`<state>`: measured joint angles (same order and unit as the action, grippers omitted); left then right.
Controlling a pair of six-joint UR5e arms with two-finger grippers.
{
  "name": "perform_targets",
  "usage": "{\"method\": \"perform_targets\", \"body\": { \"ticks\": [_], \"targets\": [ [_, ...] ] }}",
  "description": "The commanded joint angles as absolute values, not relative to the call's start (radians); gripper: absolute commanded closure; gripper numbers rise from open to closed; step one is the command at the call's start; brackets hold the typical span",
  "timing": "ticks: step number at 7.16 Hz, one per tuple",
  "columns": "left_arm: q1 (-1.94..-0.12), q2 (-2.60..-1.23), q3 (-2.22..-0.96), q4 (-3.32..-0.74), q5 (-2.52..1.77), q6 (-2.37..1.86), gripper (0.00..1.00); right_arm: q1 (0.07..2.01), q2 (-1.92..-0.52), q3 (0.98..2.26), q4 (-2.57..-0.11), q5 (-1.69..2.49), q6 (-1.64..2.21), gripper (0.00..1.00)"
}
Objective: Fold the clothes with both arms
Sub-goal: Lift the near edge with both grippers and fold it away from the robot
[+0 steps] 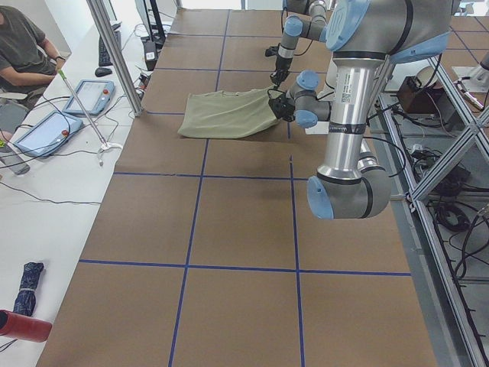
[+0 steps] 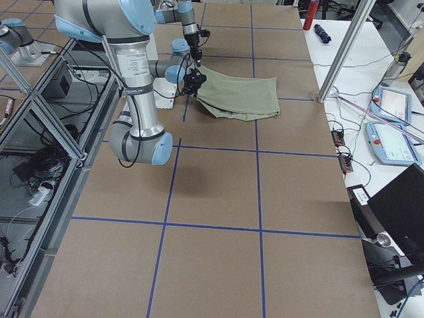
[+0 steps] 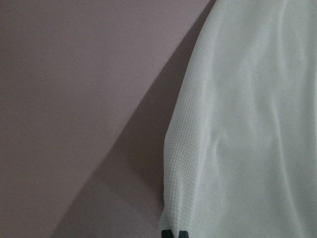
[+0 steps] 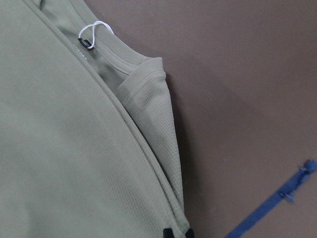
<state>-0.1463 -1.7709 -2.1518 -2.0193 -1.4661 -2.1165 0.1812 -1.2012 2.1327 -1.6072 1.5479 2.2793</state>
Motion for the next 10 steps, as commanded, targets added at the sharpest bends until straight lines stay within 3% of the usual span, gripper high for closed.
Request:
{"method": "perform_targets", "body": {
  "ticks": [1,2,4,6,10],
  "targets": [
    [-0.087,-1.784,-2.329,-1.898,-1.466,-2.200,1.00,0.161,-1.212,2.293,-1.734,1.539,2.352,1.00],
    [-0.116,-1.810,-2.354,-1.855,-1.468,-2.183,1.00,0.237,-1.192,2.296,-1.744,1.539,2.350,1.00],
    [-0.349,-1.916,-2.271,-1.812,-1.550,-1.992,1.00,0.378,-1.148,2.210,-1.735,1.542,2.304,1.00],
    [-0.403,-1.956,-2.124,-1.821,-1.552,-1.918,1.00,0.448,-1.066,2.053,-1.703,1.540,2.217,1.00],
    [-0.515,-2.037,-1.828,-2.016,-1.551,-1.838,1.00,0.526,-1.058,1.780,-1.392,1.551,2.152,1.00]
  ]
}}
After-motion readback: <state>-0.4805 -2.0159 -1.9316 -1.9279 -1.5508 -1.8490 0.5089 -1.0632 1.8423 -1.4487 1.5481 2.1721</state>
